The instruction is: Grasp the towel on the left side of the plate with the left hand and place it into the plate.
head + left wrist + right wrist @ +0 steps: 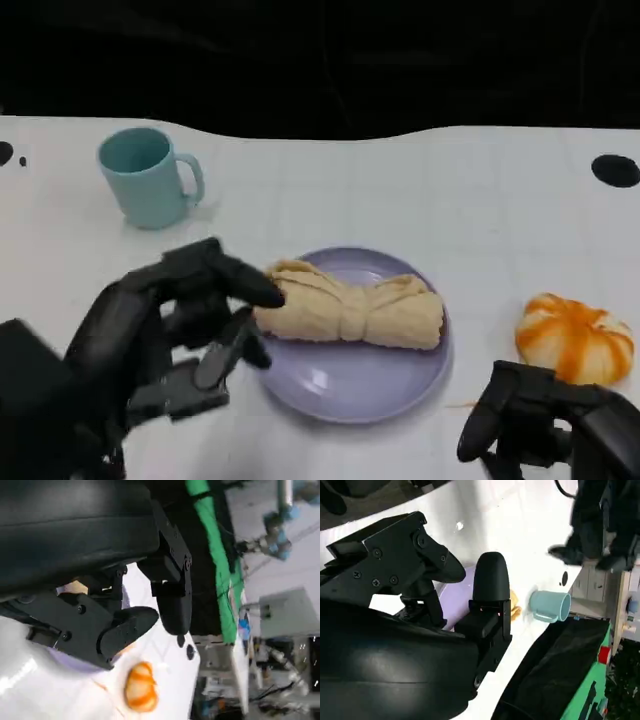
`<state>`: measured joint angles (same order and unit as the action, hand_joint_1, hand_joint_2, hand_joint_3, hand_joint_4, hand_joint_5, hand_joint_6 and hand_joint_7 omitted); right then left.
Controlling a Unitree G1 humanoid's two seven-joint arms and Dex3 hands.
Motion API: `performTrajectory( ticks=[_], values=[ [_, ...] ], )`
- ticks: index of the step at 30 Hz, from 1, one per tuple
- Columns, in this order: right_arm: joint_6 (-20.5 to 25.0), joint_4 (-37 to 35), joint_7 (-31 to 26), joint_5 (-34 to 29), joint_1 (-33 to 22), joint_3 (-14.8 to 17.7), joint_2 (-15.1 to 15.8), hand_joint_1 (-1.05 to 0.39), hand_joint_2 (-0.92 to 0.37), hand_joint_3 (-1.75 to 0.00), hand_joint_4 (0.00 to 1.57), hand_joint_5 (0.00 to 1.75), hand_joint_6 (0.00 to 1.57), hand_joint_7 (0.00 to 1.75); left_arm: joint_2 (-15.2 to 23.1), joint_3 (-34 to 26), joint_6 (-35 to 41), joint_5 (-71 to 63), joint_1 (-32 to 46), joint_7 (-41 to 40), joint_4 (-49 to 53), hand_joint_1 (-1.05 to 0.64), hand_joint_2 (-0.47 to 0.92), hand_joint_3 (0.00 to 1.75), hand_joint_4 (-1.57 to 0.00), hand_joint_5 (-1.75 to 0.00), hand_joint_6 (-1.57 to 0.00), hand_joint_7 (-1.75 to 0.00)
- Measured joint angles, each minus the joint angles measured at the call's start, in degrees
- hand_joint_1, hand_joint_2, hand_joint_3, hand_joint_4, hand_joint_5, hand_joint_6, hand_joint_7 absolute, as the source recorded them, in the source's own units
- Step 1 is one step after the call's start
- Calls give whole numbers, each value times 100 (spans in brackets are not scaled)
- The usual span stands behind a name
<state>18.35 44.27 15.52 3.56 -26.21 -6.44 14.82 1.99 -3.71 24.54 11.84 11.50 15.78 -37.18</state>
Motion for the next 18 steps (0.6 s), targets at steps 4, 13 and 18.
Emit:
performTrajectory(
  ticks=[4, 13, 18],
  values=[
    [20, 0, 0, -2, 20, 1, 3, -9, -58, -107, 72, 174, 66, 139, -189, -207, 717, 676, 454, -349, -560, -10, 57, 133, -81, -174, -68, -159],
    [19, -7, 29, 75, 36, 41, 4, -9, -59, -108, 72, 173, 66, 139, -340, -731, 2270, 2253, 807, -1118, -1203, -6, 57, 140, -86, -175, -69, -175],
    [19, -27, 46, 84, 36, 91, 11, -9, -58, -107, 72, 172, 66, 138, -200, -606, 2273, 2255, 932, -1183, -1211, -5, 52, 145, -85, -175, -68, -175]
  ],
)
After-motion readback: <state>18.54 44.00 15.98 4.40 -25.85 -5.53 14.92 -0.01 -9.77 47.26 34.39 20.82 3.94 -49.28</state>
